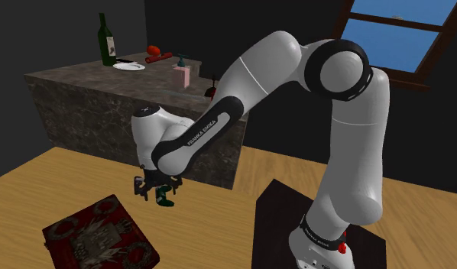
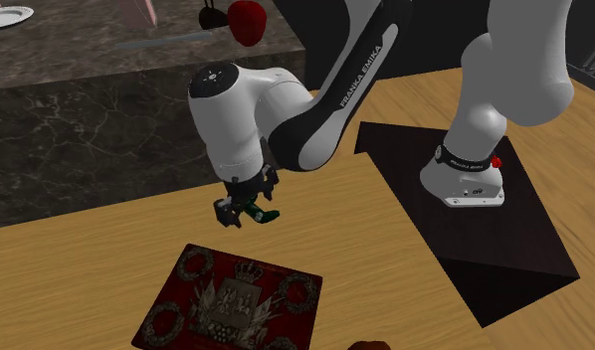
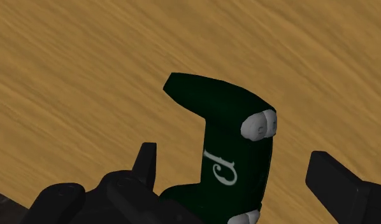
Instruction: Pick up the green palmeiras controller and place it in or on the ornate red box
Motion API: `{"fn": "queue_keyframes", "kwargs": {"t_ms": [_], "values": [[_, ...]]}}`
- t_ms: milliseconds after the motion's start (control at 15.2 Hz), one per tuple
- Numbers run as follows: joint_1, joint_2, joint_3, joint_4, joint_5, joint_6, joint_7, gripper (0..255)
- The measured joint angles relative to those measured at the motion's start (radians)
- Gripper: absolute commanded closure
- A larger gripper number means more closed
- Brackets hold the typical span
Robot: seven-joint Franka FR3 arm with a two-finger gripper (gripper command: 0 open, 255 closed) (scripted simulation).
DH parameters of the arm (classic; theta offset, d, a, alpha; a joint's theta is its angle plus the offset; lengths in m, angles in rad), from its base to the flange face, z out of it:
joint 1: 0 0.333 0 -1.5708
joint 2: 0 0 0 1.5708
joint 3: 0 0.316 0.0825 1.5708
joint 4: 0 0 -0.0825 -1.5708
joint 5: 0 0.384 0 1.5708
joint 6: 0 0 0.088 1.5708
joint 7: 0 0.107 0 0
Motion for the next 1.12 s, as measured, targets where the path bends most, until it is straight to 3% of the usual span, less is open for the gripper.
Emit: {"fn": "queue_keyframes", "kwargs": {"t_ms": [528, 594, 1122], "values": [[0.003, 0.015, -0.004, -0.004, -0.008, 0.019, 0.008, 0], [0.003, 0.015, -0.004, -0.004, -0.008, 0.019, 0.008, 255], [0.006, 0.012, -0.003, 0.001, -0.009, 0.019, 0.013, 255]]}}
